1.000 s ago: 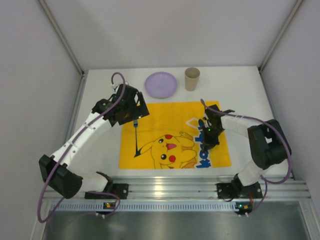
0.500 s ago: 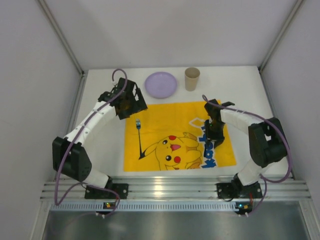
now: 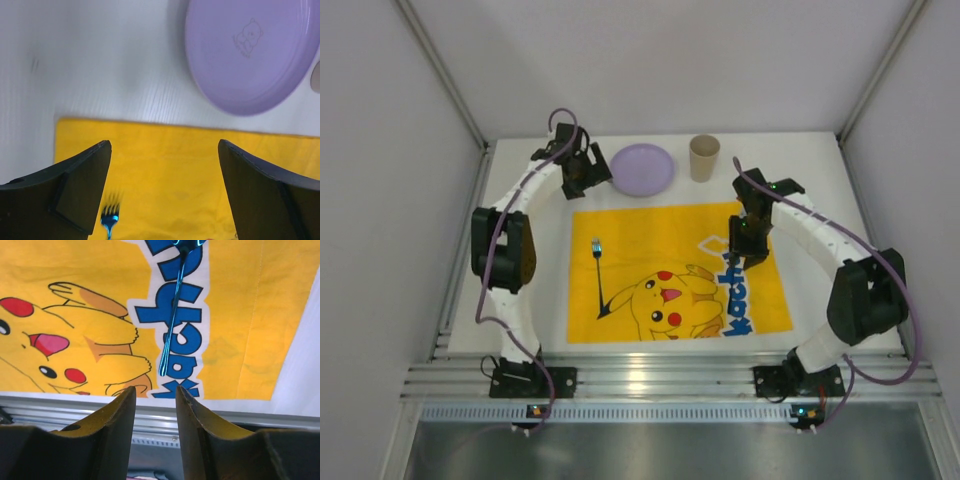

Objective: Set the dinner table for one person

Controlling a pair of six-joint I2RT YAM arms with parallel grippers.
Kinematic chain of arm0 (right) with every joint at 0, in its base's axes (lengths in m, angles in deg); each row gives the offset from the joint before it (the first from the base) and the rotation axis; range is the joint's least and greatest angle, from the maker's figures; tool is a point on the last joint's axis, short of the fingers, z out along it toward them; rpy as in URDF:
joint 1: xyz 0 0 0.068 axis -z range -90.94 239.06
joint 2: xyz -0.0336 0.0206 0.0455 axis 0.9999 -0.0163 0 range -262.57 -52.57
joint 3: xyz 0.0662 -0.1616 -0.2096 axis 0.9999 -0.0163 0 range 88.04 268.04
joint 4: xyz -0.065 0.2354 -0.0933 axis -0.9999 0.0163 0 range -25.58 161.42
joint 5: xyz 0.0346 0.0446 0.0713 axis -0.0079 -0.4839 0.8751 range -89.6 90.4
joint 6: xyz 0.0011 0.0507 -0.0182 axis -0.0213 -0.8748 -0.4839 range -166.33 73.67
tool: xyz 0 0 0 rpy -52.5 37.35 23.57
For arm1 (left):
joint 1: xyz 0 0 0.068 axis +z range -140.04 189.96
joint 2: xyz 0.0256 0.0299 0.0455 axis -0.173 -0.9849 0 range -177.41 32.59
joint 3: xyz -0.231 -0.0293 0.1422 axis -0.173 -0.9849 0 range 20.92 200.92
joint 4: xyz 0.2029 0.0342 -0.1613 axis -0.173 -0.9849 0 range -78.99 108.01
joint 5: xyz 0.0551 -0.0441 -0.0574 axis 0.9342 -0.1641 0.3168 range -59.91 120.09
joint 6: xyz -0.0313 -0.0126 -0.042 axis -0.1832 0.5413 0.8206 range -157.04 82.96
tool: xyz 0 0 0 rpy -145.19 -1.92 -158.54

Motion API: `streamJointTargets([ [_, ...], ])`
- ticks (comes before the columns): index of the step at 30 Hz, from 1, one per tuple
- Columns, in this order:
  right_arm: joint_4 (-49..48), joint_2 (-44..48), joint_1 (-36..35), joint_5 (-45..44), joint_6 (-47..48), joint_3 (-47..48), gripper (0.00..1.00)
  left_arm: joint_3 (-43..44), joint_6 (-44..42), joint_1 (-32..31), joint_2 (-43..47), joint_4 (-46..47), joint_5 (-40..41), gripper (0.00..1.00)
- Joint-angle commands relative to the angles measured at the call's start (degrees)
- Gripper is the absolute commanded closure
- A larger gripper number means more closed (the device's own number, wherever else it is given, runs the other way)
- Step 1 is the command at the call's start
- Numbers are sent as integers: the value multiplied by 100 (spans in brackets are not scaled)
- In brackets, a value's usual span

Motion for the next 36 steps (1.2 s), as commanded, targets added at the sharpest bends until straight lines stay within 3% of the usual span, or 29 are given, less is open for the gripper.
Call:
streamJointTargets([
  [1, 248, 320, -17, 209, -160, 259, 61, 738, -49, 21, -716, 775, -548, 8],
  [7, -42, 408, -25, 157, -371, 40, 62, 1889, 426, 4, -1973, 1005, -514, 13],
  [11, -60, 294, -17, 122, -468, 153, 62, 2865, 461, -31, -2834, 557, -610, 19],
  [14, -34, 136, -8, 25, -459, 381, 63, 3016, 540, -58, -3152, 626, -760, 31],
  [15, -8, 74, 1, -27, -459, 452, 63, 2998, 549, -58, -3178, 635, -786, 53],
  [17, 45, -136, 19, -72, -398, 733, 63, 2972, 549, -58, -3222, 679, -874, 70],
  [18, 54, -216, 71, -72, -389, 847, 62, 2972, 506, -58, -3249, 679, -883, 87],
  [20, 115, -496, 141, -54, -310, 1293, 63, 2981, 479, -23, -3266, 688, -970, 100],
  [22, 221, -681, 273, -72, -239, 1820, 63, 2972, 522, 30, -3214, 688, -1058, 100],
  [29, 134, -1612, 862, 156, -292, 3237, 62, 2392, 628, -14, -1810, 1005, -1287, 100],
  [36, -350, -2632, 1389, 833, -406, 4389, 61, 1057, 260, -444, -271, 390, -1208, 100],
])
